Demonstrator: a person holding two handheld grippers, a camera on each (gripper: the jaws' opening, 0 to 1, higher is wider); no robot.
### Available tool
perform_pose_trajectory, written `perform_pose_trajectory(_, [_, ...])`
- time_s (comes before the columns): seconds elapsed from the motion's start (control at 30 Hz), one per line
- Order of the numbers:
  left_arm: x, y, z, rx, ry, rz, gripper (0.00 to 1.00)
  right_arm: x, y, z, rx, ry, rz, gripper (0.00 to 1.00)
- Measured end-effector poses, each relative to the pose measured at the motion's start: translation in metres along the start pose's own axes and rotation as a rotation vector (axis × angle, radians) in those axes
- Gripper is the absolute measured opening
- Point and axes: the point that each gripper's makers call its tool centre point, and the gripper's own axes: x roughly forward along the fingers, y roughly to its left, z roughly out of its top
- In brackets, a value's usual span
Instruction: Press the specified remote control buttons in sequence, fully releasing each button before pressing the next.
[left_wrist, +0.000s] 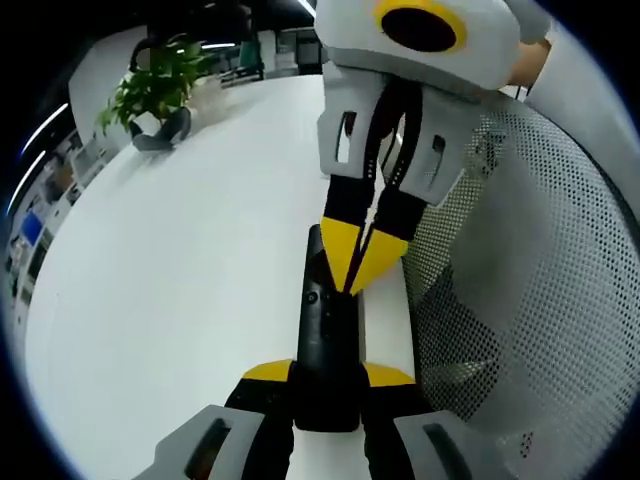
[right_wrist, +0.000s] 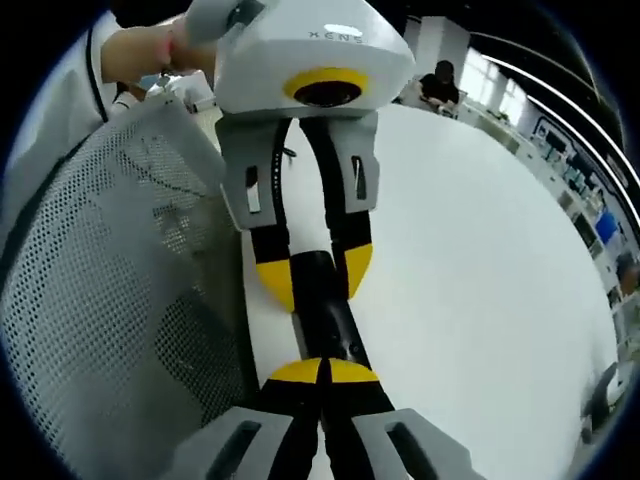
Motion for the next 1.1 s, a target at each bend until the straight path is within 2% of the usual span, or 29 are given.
perform_pose_trajectory(0.07, [0.000,0.000,0.000,0.000,0.000,0.000,0.24,0.000,0.000,0.000,-0.030,0.013,-0.005,0.00])
perform_pose_trajectory(0.23, [-0.001,0.000,0.000,0.002,0.001,-0.002,0.24,0.005,0.002,0.003,-0.015,0.019,0.015,0.00])
perform_pose_trajectory(0.33, [-0.001,0.000,0.000,0.005,0.002,-0.003,0.24,0.005,0.004,0.002,-0.065,0.038,0.007,0.00])
perform_pose_trajectory(0.4, [0.000,0.000,0.001,0.007,0.004,-0.003,0.24,0.004,0.003,0.002,-0.063,0.037,0.004,0.00])
perform_pose_trajectory(0.53, [-0.001,0.000,0.001,0.006,0.002,-0.003,0.24,0.003,0.001,0.002,0.002,-0.007,0.031,0.00])
perform_pose_trajectory(0.57, [-0.001,0.000,0.001,0.006,0.001,-0.003,0.24,0.002,0.001,0.003,0.053,-0.024,0.041,0.00])
perform_pose_trajectory(0.63, [0.000,0.000,0.001,0.004,0.000,-0.002,0.24,0.001,-0.002,0.003,0.101,-0.024,0.036,0.00])
perform_pose_trajectory(0.7, [0.000,0.000,0.000,0.004,0.001,-0.001,0.24,0.000,-0.007,0.004,0.068,-0.022,0.014,0.00])
perform_pose_trajectory(0.87, [0.001,0.001,0.000,0.004,-0.004,-0.003,0.24,0.002,-0.011,0.002,0.030,0.004,0.015,0.00])
perform_pose_trajectory(1.1, [0.001,0.001,0.000,0.005,-0.005,-0.003,0.24,0.004,-0.012,0.004,0.019,0.024,0.006,0.00])
